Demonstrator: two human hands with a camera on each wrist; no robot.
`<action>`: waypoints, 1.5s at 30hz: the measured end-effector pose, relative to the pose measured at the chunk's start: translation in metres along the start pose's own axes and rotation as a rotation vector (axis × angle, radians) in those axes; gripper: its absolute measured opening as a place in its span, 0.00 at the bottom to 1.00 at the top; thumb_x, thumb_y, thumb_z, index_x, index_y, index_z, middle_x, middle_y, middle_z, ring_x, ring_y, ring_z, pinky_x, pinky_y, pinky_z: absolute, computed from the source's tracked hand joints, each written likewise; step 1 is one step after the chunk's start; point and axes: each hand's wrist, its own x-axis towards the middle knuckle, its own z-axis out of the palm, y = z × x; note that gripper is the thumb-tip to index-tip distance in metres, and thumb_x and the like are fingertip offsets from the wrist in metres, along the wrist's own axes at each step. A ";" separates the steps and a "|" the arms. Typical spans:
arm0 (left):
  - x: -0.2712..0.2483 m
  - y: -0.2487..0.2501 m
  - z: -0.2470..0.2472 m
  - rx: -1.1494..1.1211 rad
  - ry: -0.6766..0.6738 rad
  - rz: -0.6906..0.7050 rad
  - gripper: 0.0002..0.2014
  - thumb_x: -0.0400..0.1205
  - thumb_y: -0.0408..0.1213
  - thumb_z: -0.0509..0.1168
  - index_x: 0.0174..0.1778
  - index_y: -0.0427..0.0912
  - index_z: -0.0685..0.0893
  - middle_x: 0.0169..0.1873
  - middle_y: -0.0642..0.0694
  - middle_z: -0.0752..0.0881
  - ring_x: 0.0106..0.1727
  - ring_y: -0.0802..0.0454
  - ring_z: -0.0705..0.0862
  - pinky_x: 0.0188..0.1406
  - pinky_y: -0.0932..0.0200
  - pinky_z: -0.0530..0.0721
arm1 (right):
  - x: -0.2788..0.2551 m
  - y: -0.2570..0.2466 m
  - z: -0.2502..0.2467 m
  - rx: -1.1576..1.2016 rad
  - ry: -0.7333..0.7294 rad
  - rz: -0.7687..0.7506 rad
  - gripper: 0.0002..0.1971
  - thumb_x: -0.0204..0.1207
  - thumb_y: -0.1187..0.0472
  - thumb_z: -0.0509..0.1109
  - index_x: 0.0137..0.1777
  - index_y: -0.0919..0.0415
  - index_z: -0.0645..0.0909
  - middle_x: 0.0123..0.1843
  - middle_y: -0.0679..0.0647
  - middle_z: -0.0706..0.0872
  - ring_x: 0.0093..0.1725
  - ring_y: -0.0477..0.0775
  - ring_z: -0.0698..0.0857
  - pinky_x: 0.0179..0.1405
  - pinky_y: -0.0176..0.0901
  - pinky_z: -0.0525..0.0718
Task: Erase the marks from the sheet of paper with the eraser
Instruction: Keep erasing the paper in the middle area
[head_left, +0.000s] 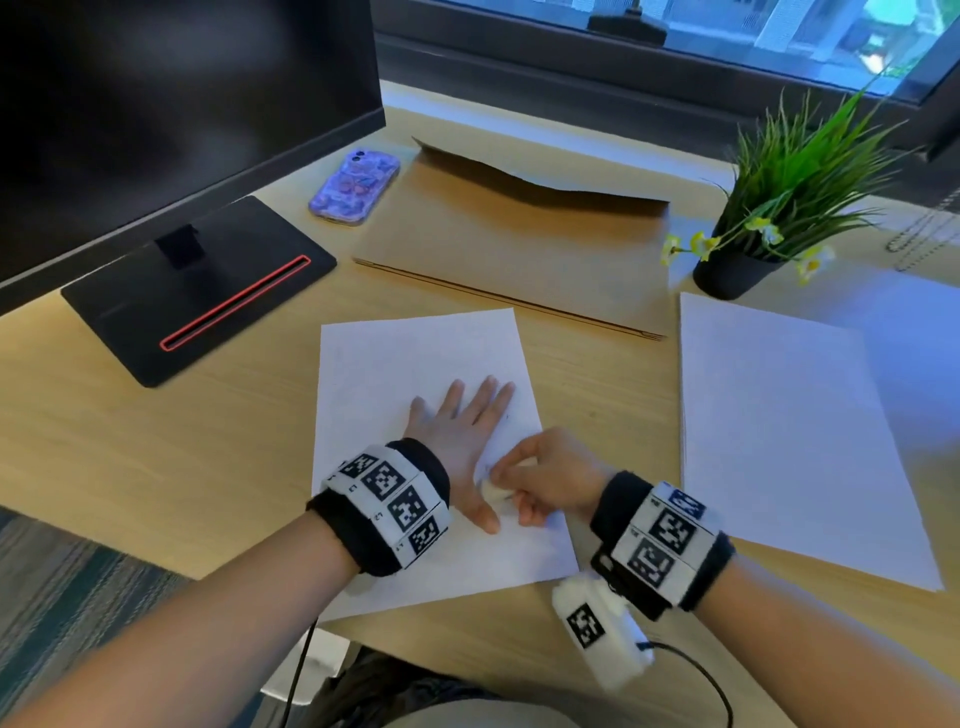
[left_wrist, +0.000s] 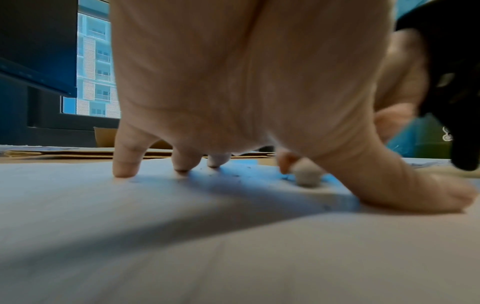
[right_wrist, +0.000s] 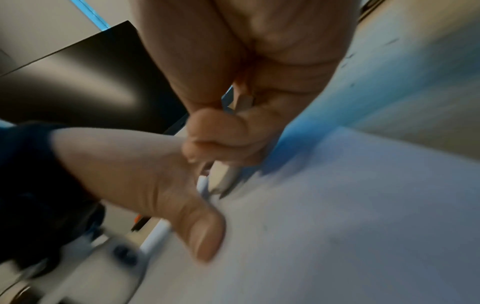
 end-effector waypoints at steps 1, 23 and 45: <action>0.001 0.000 0.000 0.004 -0.001 0.003 0.69 0.64 0.65 0.73 0.77 0.48 0.22 0.80 0.48 0.29 0.82 0.39 0.35 0.74 0.31 0.53 | 0.002 -0.003 -0.002 -0.013 0.023 -0.013 0.06 0.77 0.64 0.70 0.39 0.63 0.83 0.18 0.53 0.82 0.17 0.46 0.80 0.23 0.38 0.83; 0.001 0.006 0.000 -0.001 0.011 -0.029 0.59 0.70 0.68 0.66 0.81 0.51 0.30 0.81 0.48 0.30 0.82 0.37 0.37 0.72 0.28 0.58 | -0.006 0.011 -0.023 0.048 0.167 0.026 0.04 0.79 0.63 0.69 0.46 0.64 0.83 0.21 0.54 0.80 0.16 0.46 0.78 0.17 0.37 0.74; 0.001 0.007 0.000 0.005 0.016 -0.036 0.60 0.70 0.68 0.67 0.81 0.48 0.31 0.81 0.48 0.31 0.82 0.38 0.38 0.71 0.30 0.60 | 0.010 -0.006 -0.029 0.088 0.296 0.012 0.06 0.80 0.61 0.68 0.48 0.64 0.83 0.22 0.54 0.82 0.19 0.46 0.80 0.20 0.38 0.79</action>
